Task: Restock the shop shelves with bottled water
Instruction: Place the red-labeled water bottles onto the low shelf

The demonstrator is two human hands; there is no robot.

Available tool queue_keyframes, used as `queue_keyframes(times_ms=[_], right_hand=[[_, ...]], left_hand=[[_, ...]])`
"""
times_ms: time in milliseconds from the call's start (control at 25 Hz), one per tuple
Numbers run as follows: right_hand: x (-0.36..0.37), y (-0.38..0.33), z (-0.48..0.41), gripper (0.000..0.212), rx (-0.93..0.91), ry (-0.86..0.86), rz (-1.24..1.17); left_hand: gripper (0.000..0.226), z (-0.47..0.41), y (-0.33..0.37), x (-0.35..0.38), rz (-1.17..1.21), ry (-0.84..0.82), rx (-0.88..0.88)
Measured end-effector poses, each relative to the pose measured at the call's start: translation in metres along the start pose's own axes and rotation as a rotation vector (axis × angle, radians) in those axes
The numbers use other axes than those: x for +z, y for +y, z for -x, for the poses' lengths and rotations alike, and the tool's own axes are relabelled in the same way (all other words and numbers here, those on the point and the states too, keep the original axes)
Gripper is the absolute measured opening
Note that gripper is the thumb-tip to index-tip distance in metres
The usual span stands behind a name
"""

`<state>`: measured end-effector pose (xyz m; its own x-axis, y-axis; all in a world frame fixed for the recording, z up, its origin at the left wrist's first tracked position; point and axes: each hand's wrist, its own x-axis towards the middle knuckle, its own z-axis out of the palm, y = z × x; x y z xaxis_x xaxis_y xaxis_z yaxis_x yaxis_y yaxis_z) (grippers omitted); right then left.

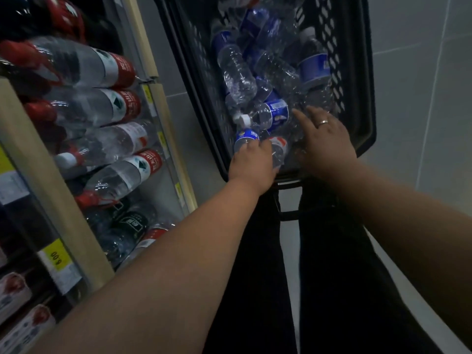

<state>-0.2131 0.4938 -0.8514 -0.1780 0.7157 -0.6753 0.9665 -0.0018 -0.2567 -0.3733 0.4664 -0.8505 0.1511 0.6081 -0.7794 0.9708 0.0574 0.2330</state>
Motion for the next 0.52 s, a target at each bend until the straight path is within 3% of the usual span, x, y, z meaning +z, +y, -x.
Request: queue_keyframes(times_ms=[320,400,520], right_hand=[[-0.01,0.011,-0.016,0.099,-0.217,-0.251,-0.1],[-0.013,0.008,-0.026,0.099,-0.217,-0.253,-0.249],[-0.021,-0.001,-0.037,0.081,-0.101,-0.197,-0.584]], left_hand=[[0.047,-0.01,-0.011,-0.075,0.489,0.027,-0.065],[0.04,-0.02,-0.019,-0.105,0.55,-0.001,-0.076],[0.03,-0.035,-0.026,-0.135,0.691,-0.004,-0.116]])
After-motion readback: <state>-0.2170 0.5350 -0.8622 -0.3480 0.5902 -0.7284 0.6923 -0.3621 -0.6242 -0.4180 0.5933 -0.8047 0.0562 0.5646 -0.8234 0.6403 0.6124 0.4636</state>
